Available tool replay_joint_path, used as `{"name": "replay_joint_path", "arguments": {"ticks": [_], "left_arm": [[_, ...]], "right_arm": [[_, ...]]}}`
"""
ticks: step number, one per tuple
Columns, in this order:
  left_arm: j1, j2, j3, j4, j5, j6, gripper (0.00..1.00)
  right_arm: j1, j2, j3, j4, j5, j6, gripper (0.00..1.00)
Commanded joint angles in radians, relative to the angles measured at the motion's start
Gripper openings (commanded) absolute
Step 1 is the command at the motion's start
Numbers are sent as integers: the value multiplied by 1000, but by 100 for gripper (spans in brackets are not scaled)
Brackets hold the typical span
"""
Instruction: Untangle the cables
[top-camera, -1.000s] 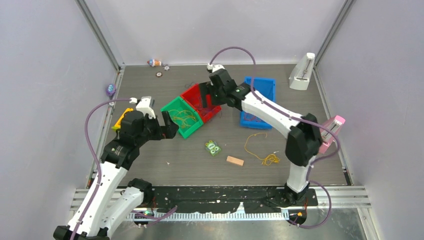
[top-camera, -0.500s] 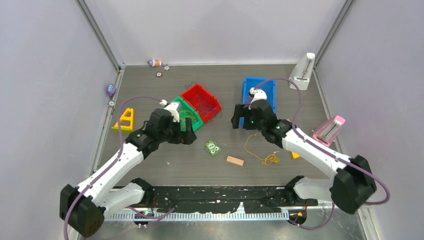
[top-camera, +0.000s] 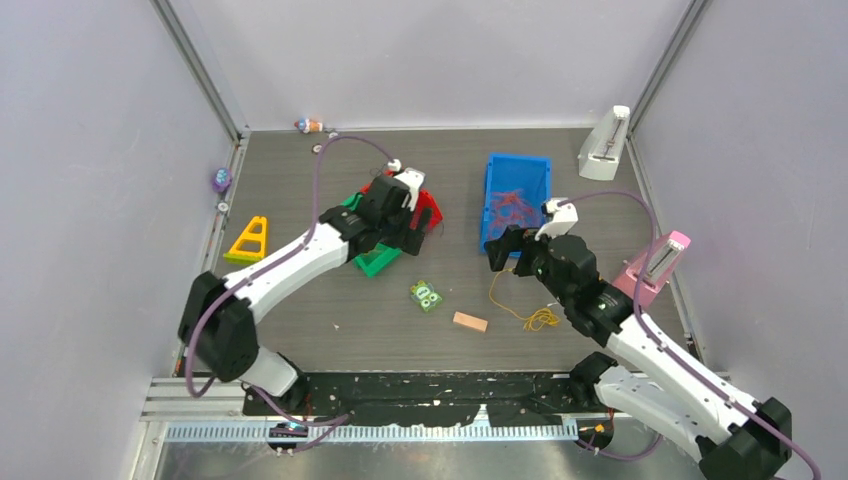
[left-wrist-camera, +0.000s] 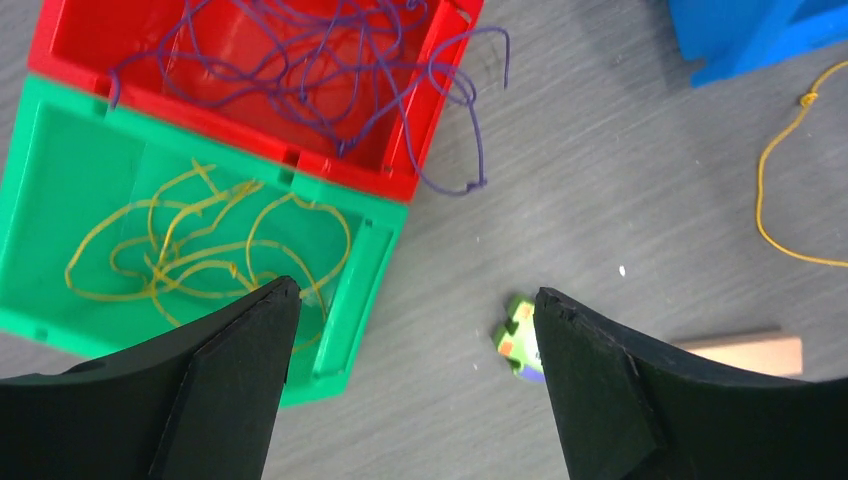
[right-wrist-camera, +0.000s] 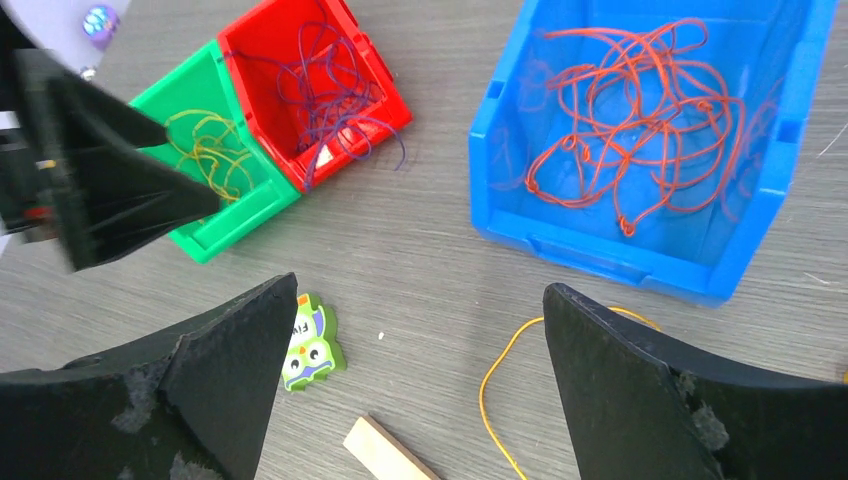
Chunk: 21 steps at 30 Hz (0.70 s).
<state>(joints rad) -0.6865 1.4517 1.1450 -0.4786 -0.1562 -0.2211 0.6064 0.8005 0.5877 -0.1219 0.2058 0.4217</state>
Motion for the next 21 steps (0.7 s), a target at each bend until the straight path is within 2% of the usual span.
{"name": "replay_joint_path", "arguments": {"ticks": [1,6,10,18,21], "left_arm": [[-18,133,134,-8,-13,97,87],[-34,281,269,-50,-9,133,83],[-36,367,345,-73,4,139,70],[-35,549,523,-237,-112,114,41],[-25,591,579,-280,-121,110,38]], "right_arm": [[-5,-100,-23,-2,47,-8,98],[-5,-179,-48,-25,49,3,98],[-6,-231,-68,-36,39,15,99],[-7,-243,-66,-52,47,-5,99],[-7,-212,-56,-41,31,-8,99]]}}
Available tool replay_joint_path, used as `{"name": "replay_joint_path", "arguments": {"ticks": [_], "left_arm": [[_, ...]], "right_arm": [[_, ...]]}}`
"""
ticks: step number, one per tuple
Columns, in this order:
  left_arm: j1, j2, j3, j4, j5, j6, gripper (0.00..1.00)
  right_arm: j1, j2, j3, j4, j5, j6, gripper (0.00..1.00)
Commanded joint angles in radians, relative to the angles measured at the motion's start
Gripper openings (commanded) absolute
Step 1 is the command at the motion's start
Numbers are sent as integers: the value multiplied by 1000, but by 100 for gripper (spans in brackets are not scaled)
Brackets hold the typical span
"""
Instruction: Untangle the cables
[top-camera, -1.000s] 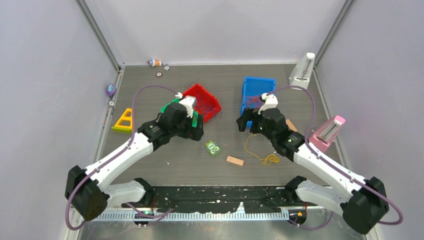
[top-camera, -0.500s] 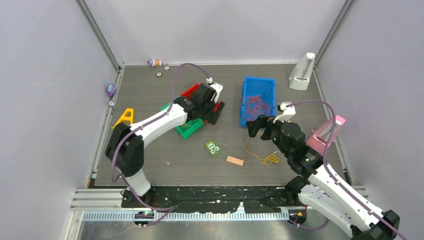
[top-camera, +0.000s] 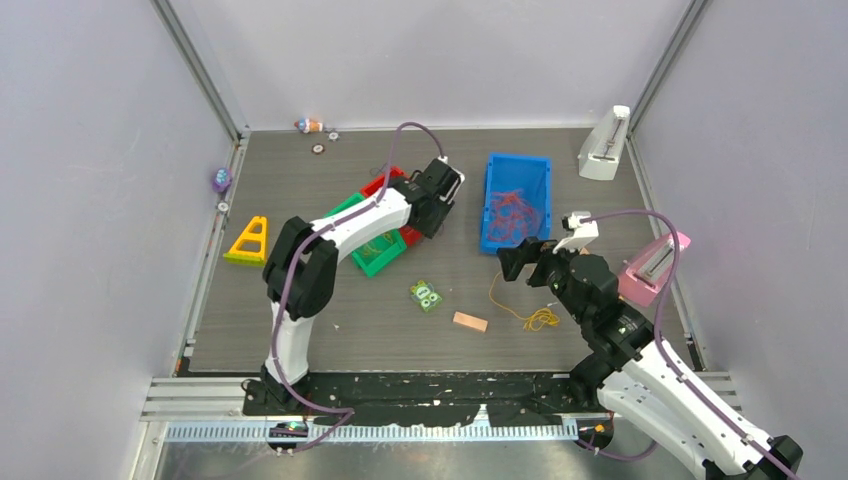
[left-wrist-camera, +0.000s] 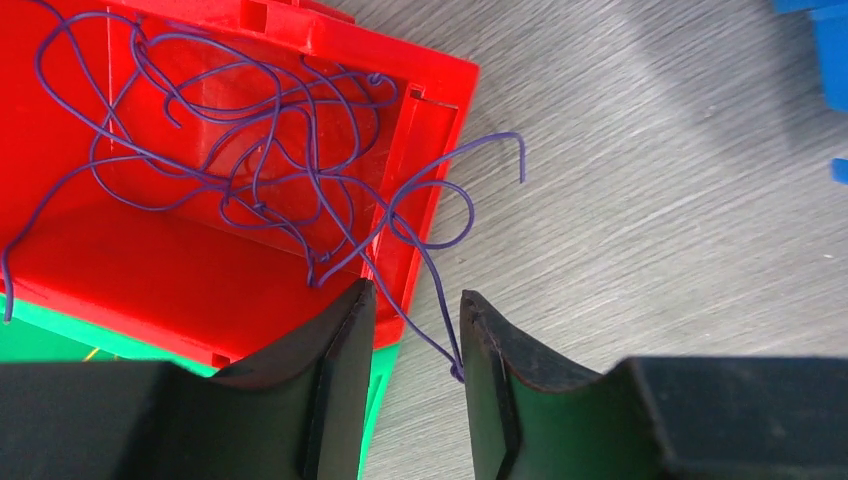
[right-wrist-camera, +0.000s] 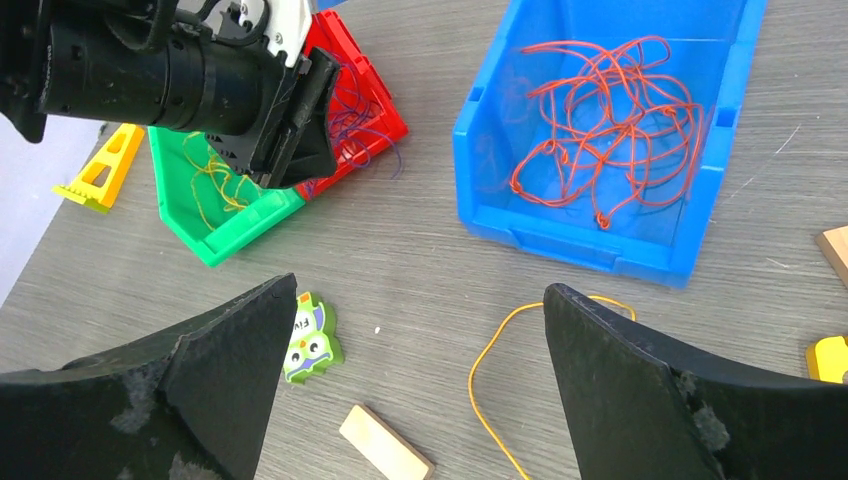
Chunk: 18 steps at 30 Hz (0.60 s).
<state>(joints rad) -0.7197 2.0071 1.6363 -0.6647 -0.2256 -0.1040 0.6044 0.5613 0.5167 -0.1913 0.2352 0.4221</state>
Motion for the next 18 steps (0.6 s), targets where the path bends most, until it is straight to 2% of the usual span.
{"name": "replay_joint_path", "arguments": {"ticks": [1,3,4,5,6,10,13,15,18], "left_arm": [[16,53,110,-119,-42,-11,38],[31,84,166,-164,-19,-17,37],[39,97,182,-180,-1,-18,31],[48,107,200,-195,19,-19,19],[58,113,211,-206,32,-22,1],[106,63,189,-142,62,-35,0],[174,45,199,-106,152,-59,0],[219,59,220,-93,195,-74,0],[264,132,316,-135,178,-82,0]], "right_arm": [[-6,34,17,33,-1,-8,99],[-6,52,25,39,-10,-7,99],[-6,59,25,41,-10,-7,99],[-6,62,27,45,-11,-6,98],[-6,63,27,50,-12,-6,98],[-6,67,23,56,-10,-6,99],[-7,74,20,56,-12,-5,99],[-7,80,21,57,-13,-3,99],[-6,84,22,62,-17,-1,98]]}}
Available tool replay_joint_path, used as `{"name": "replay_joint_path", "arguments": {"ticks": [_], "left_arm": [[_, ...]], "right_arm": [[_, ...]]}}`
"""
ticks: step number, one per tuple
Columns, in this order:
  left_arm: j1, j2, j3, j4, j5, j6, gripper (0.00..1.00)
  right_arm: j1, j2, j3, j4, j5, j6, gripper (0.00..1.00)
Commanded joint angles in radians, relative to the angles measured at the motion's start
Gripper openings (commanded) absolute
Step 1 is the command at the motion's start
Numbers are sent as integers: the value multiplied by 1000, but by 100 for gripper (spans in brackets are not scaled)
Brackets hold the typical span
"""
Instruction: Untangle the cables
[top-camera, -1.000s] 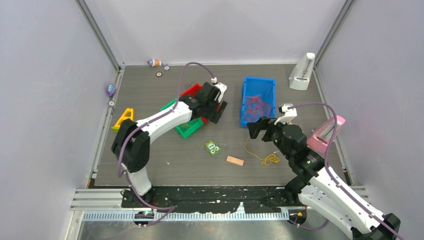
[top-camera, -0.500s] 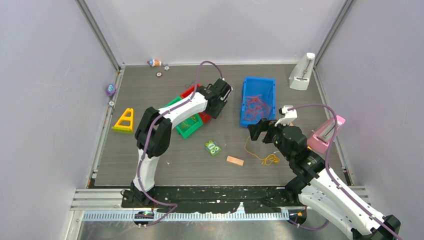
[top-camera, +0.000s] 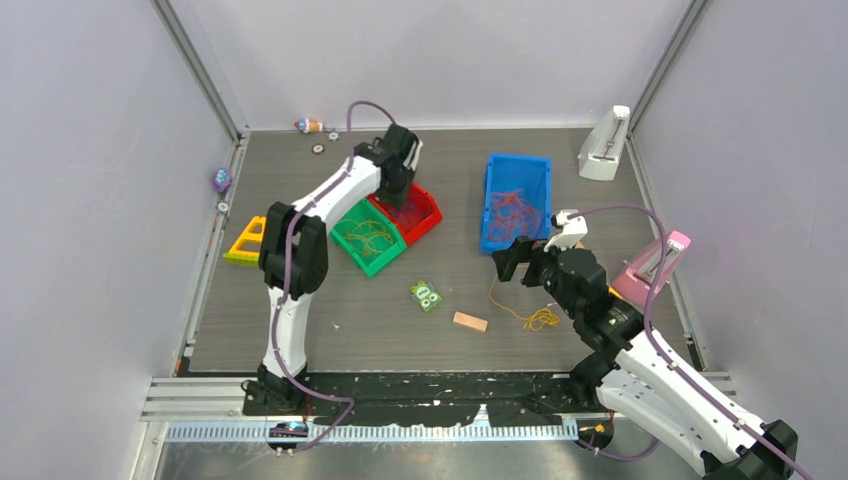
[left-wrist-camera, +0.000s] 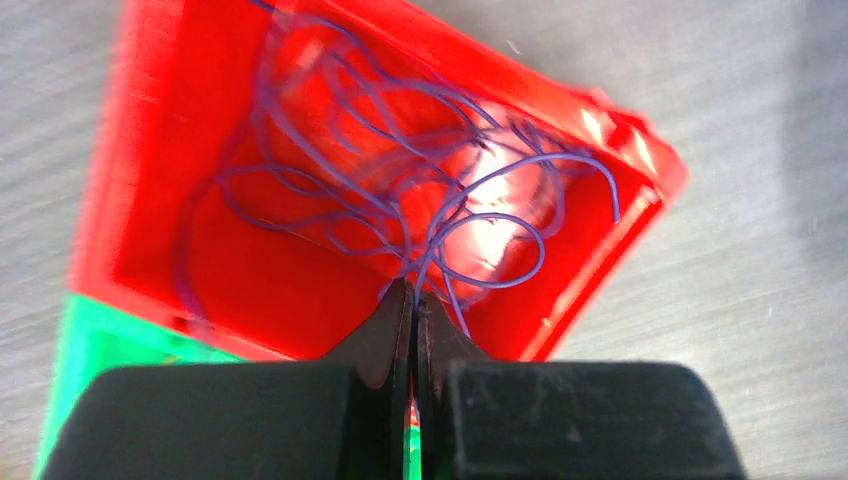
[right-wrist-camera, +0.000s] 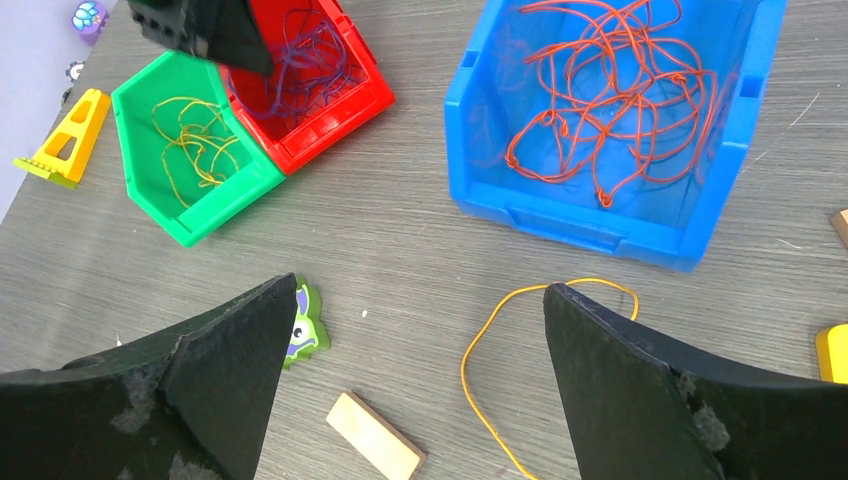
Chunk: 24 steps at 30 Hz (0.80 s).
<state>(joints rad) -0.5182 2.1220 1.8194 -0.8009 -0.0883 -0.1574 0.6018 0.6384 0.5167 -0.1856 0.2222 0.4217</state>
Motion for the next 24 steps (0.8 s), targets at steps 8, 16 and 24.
{"name": "replay_joint_path", "arguments": {"ticks": [8,16,24], "left_arm": [[81,252,357,-138,73,-31,0],[81,236,316,-124,63,-36,22],[77,-14,82,63,108,-93,57]], "right_arm": [[-5,32,39,5,45,17,99],[-66,292,109,-341,198,146,95],[-110,284,46,-419,152,254,95]]}}
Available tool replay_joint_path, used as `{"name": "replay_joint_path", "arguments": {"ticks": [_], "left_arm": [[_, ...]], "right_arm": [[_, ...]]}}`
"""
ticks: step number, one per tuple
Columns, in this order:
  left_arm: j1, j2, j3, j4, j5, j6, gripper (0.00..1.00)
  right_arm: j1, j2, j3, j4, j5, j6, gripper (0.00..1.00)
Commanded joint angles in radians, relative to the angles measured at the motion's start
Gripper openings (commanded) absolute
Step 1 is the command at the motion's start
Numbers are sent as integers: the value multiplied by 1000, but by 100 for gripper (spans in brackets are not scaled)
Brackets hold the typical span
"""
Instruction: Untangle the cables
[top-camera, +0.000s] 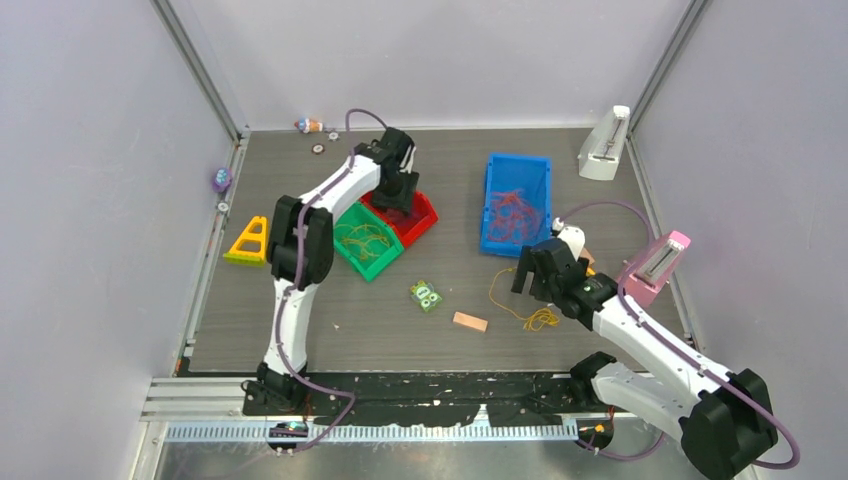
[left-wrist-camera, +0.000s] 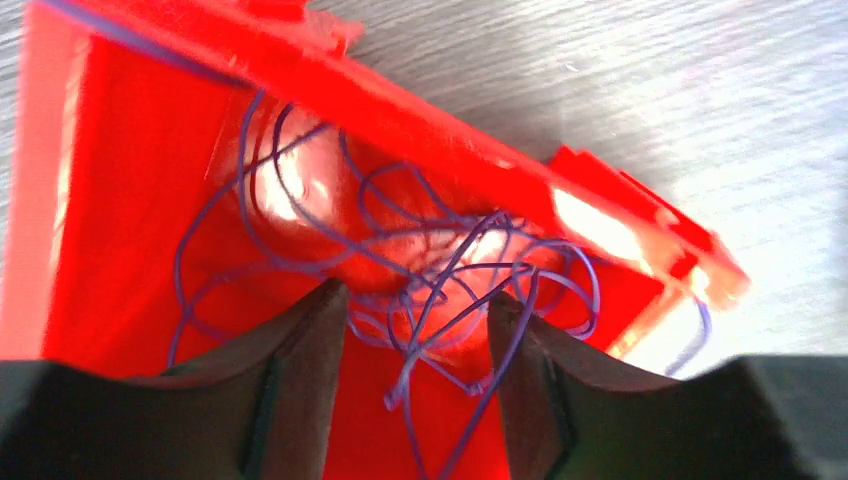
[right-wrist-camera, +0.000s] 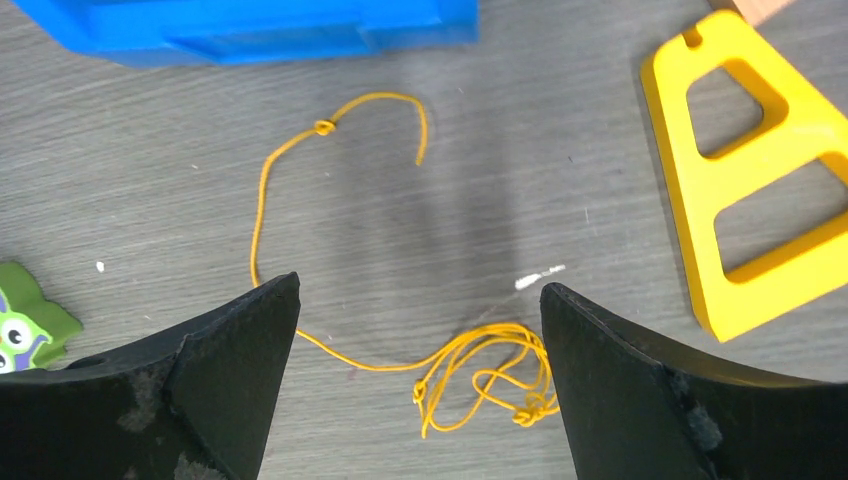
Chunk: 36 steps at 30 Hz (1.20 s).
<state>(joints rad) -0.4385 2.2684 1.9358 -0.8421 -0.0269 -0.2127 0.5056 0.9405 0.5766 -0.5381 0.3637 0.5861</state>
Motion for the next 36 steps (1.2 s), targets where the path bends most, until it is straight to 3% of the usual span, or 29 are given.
{"name": "replay_joint_path", "arguments": {"ticks": [1,6,13,18,22,24,28,30,31,32,33,36], "left_arm": [[-5,-181,-43,112,53,-39,60],[-14,-280,-98,170,65,-36,79],[-25,-452,-232,231,75,-52,85],[-28,-676,-477,379,85,-110,86],[-28,-864,-698,503,56,-172,93],[-28,-942,-767,525,47,-187,96],[-28,-1055,-851,524,52,-198,97],[-28,-1098,-886,519,46,-198,97],[-28,-1118,-896,515,39,-194,97],[-28,-1141,-903,511,36,-187,97],[-26,-1158,-910,505,35,-180,97],[-25,-1208,-933,496,-7,-173,98]], "right_arm": [[-15,-16,-9,-107,20,114,95],[-16,-5,14,-274,60,219,95],[-16,-49,-81,-240,20,348,95],[-16,17,-120,-150,22,403,99],[-16,88,-109,-80,12,401,100],[-17,119,-106,-53,9,397,95],[-17,183,-105,-10,-2,393,74],[-16,193,-108,4,-6,396,53],[-16,194,-108,5,-8,395,37],[-16,189,-106,2,-9,395,29],[-16,183,-103,-7,-13,393,13],[-16,118,-86,6,-51,332,6]]}}
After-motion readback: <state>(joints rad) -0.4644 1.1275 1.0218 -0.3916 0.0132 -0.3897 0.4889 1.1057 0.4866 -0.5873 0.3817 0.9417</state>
